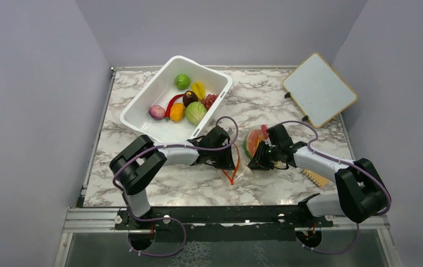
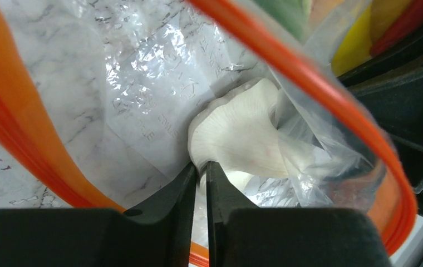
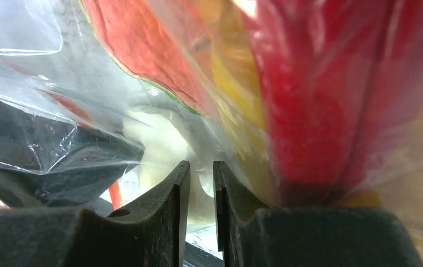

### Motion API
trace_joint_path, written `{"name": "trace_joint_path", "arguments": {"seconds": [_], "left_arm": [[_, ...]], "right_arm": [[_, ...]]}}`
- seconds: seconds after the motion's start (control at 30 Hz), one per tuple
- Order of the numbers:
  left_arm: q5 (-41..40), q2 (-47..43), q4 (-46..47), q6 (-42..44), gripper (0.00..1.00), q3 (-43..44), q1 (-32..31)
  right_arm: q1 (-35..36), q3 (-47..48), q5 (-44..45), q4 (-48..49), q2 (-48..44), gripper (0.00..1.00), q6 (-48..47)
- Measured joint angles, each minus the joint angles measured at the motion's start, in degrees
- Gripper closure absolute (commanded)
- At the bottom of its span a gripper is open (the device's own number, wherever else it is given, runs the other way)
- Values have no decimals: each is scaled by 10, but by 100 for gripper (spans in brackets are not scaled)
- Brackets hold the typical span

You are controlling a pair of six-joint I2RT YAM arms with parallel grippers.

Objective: Open the zip-top bag and remove the fake food
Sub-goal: Pick up the fake vegetable from the zipper food storage bag.

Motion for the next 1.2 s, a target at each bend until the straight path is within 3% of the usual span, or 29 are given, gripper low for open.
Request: {"name": "trace_joint_path", "arguments": {"seconds": [0.1, 0.63, 0.87, 0.97, 1.1, 1.2], "left_arm": [[1, 0, 2, -5, 100, -2, 0], [-41, -58, -24, 5, 100, -2, 0], [-64, -58, -60, 20, 100, 6, 0], [-67, -58, -66, 22, 95, 11, 0], [-70, -58, -77, 23, 79, 13, 1], [-69, -58, -80, 18, 72, 13, 2]], "right_arm": [[0, -1, -2, 2, 0, 77, 1], [0, 5, -19, -26, -89, 72, -14], [0, -2, -52, -14, -80, 72, -22], [0, -2, -62, 0, -46, 72, -21], [-1, 0, -78, 28, -6, 73, -13], [-1, 5, -85, 38, 14, 73, -11]]}}
